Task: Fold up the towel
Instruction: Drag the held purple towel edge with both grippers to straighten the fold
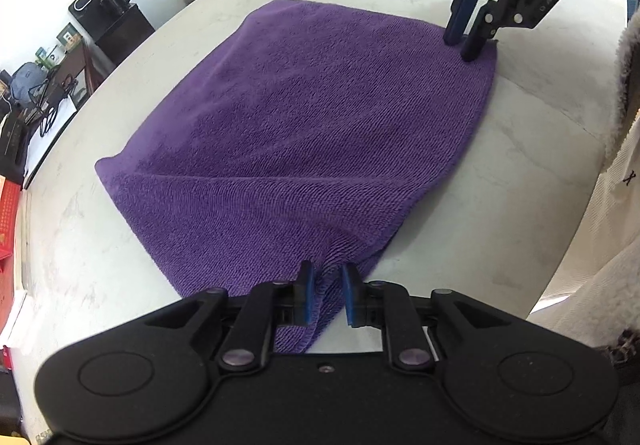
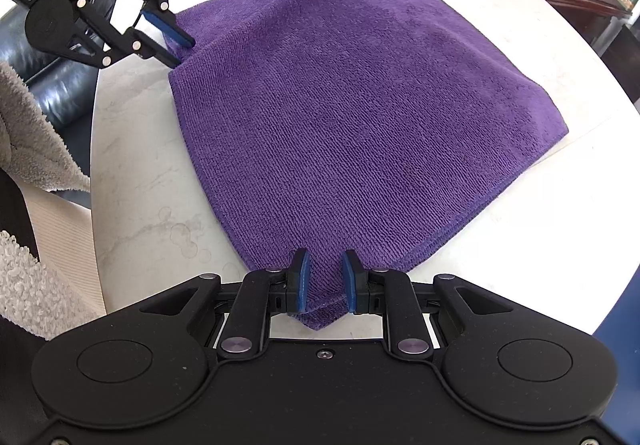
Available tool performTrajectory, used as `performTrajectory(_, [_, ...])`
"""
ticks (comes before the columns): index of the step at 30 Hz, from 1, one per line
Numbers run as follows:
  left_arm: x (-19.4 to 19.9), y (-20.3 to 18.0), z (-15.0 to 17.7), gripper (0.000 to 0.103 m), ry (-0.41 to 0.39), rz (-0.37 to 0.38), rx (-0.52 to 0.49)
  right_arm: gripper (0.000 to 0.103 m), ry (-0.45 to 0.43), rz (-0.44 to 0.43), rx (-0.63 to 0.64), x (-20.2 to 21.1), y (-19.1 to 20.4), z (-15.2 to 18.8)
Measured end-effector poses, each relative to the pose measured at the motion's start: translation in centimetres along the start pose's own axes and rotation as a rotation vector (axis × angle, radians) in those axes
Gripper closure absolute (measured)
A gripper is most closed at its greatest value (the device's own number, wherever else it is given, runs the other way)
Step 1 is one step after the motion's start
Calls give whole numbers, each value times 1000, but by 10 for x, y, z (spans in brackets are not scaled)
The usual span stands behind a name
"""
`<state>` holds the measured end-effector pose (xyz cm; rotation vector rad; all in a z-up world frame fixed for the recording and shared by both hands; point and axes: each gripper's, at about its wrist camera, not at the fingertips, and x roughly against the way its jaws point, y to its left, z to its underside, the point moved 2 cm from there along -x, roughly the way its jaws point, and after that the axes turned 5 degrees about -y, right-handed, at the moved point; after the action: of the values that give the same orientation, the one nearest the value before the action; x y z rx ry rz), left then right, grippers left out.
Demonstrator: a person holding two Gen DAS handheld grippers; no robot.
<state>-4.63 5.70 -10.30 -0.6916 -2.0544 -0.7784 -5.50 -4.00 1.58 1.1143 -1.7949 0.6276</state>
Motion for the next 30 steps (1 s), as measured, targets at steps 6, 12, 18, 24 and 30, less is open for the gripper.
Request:
performTrajectory(6, [1,11,7,95,23,-16,60,85,-1,1,-3,0,0,1])
performTrajectory(12, [10,15,19,98,64,-50,87,85,-1,0,-3,1,0,1])
performTrajectory(18, [15,17,31,98,97,-87,101,85,1,-3,0,0,-1,0])
performTrajectory(24, [16,20,33,98,79,-110,141,85,2,-6,0,2,-1,1])
performTrajectory(30, [16,19,27,96,46,-101,148,85,6,-5,3,2,0,0])
